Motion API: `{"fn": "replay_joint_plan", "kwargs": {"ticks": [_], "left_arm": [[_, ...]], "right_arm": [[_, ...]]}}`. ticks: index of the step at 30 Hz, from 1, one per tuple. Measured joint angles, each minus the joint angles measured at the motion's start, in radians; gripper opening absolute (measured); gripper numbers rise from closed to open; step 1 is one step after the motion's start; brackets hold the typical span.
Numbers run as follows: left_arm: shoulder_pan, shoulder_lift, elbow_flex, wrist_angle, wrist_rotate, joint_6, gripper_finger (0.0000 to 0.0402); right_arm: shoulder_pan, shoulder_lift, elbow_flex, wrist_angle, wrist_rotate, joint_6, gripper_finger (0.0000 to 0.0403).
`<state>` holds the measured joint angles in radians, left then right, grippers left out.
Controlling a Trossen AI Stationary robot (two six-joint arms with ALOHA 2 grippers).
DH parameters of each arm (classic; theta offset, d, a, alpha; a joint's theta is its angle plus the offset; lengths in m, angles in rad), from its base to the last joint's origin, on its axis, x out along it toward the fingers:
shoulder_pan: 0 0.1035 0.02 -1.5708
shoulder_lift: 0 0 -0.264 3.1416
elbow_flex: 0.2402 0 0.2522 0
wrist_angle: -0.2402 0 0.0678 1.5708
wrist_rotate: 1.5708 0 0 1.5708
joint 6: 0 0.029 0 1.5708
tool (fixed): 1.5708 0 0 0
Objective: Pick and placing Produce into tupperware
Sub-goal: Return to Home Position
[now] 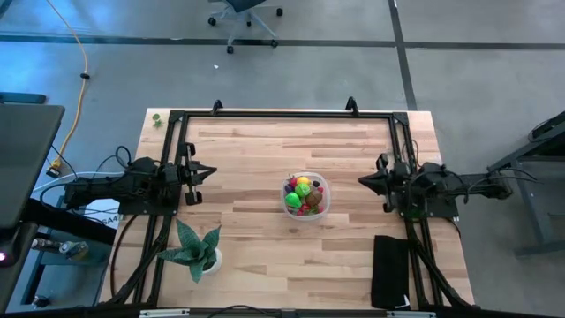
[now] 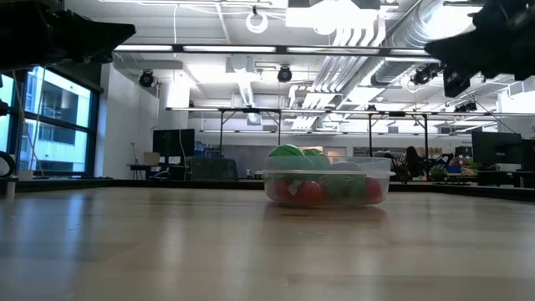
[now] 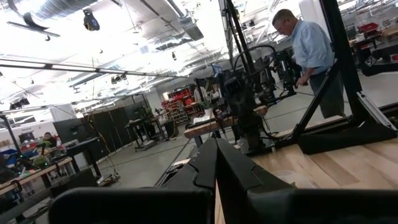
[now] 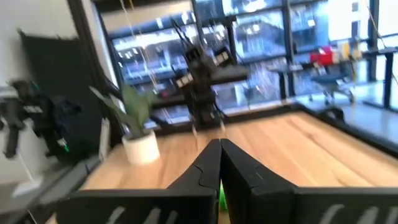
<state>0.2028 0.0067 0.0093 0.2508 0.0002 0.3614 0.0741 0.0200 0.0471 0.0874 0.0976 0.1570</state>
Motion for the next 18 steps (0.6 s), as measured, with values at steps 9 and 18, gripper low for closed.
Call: {"fn": "replay_joint_plan", "kwargs": {"ticks": [9,18], "left_arm": [[0.000,0.000,0.000,0.000,0.000,0.000,0.0001],[0.000,0.000,0.000,0.000,0.000,0.000,0.0001]], "right_arm": [[0.000,0.000,0.000,-0.160,0.022,0.000,0.0000],[0.000,0.000,0.002,-0.166,0.015,0.000,0.0000]]}}
